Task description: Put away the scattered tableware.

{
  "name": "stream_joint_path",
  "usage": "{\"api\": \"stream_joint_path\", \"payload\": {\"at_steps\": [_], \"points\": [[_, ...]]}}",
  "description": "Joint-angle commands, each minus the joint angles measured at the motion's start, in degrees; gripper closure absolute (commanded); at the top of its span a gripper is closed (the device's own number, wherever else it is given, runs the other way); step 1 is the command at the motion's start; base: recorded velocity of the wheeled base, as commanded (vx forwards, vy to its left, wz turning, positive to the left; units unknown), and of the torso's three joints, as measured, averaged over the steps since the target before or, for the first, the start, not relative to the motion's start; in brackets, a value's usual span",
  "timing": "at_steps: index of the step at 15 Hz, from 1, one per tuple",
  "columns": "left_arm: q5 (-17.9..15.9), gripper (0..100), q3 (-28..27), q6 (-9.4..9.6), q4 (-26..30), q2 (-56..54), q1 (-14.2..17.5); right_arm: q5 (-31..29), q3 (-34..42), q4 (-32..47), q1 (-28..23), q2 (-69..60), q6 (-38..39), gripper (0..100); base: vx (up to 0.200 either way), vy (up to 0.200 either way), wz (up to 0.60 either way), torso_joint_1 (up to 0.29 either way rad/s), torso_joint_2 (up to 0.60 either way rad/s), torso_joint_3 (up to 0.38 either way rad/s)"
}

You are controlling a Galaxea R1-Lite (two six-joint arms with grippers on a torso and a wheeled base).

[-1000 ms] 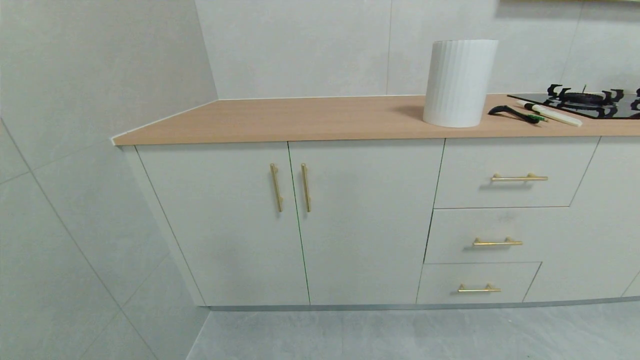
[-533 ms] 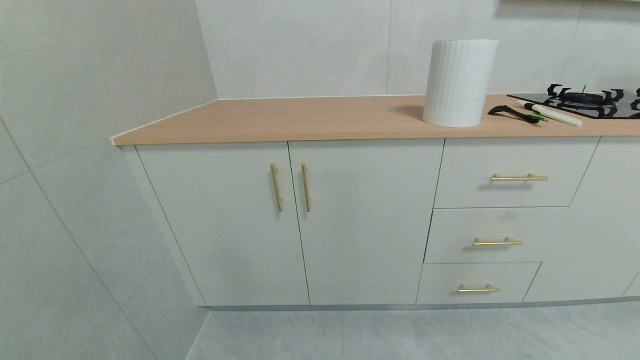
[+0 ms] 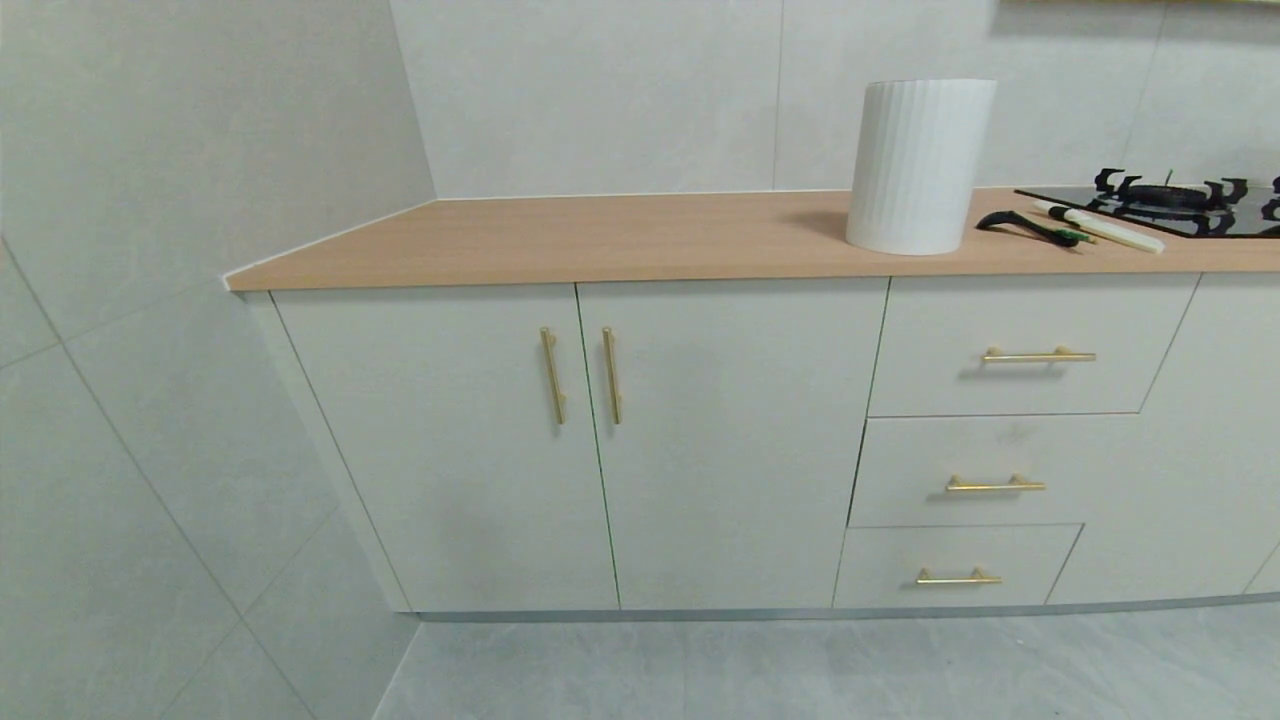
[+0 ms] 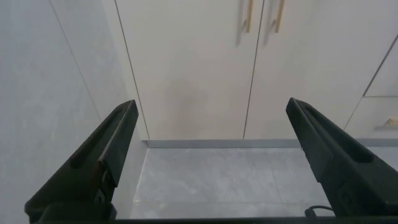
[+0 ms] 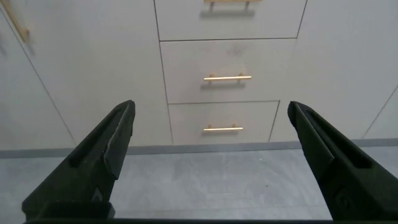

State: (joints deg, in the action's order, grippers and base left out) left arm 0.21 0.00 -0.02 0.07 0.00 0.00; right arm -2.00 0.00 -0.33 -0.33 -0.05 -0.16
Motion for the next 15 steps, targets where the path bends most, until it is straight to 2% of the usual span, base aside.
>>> {"api": "stream_joint_path", "payload": {"at_steps": [1, 11, 15], "points": [[0.1, 0, 0.0, -0.06, 0.0, 0.0, 0.0, 0.2, 0.0, 0.1, 0.0, 0.1, 0.2, 0, 0.0, 0.0, 0.0, 0.0, 0.0, 0.0], [0.1, 0, 0.0, 0.02, 0.0, 0.0, 0.0, 0.5, 0.0, 0.1, 0.1, 0.1, 0.2, 0, 0.0, 0.0, 0.0, 0.0, 0.0, 0.0], [0.1, 0, 0.0, 0.02, 0.0, 0.0, 0.0, 0.5, 0.0, 0.1, 0.1, 0.1, 0.2, 0, 0.0, -0.2, 0.0, 0.002, 0.0, -0.002]]}}
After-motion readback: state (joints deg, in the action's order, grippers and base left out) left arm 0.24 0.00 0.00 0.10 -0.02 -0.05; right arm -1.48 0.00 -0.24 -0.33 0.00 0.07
